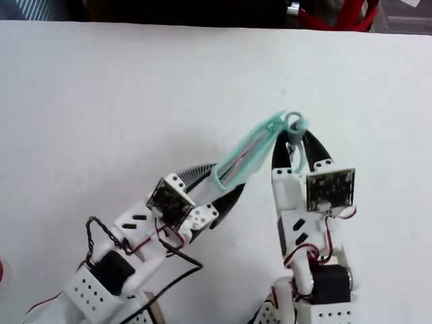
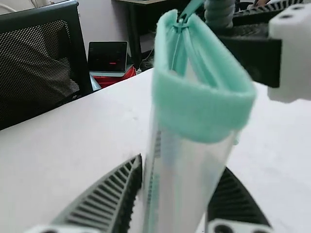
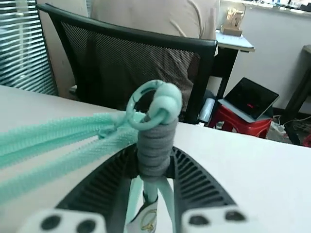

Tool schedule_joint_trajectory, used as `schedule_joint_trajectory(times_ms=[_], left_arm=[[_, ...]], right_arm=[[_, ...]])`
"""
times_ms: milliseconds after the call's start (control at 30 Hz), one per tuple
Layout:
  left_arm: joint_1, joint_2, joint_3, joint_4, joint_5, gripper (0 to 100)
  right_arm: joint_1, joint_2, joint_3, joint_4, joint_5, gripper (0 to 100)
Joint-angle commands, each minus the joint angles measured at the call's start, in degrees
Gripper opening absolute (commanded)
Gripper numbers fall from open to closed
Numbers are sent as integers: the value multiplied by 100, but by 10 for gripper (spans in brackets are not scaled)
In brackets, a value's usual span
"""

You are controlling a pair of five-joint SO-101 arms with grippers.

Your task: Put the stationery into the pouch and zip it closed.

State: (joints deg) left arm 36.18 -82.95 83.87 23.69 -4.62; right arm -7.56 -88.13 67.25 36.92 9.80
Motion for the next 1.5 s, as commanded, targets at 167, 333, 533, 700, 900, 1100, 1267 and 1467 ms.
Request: schedule_joint_trajectory(times_ms=[167, 333, 533, 700, 900, 1100, 1267, 1467], left_arm=[[-4, -57, 193, -519, -44, 173], [-4, -40, 325, -774, -70, 164], [409, -31, 949, -2004, -97, 118], [787, -22, 949, -2479, -457, 45], [787, -22, 958, -2567, -484, 41], [338, -31, 844, -2567, -492, 24], [-426, -22, 642, -2558, -492, 24], [-462, -22, 686, -2505, -492, 24]], right_arm=[[418, 2264, -2303, 1174, -62, 18], [980, 3257, -2822, 1218, -325, 18], [725, 3688, -2945, 1226, -484, 18], [523, 3697, -2945, 1473, -501, 18], [523, 3732, -2954, 1552, -448, 18], [488, 3697, -3402, 1982, -220, 18], [207, 3697, -4791, 3055, 440, 18], [-1103, 3749, -5916, 4277, 1345, 18]])
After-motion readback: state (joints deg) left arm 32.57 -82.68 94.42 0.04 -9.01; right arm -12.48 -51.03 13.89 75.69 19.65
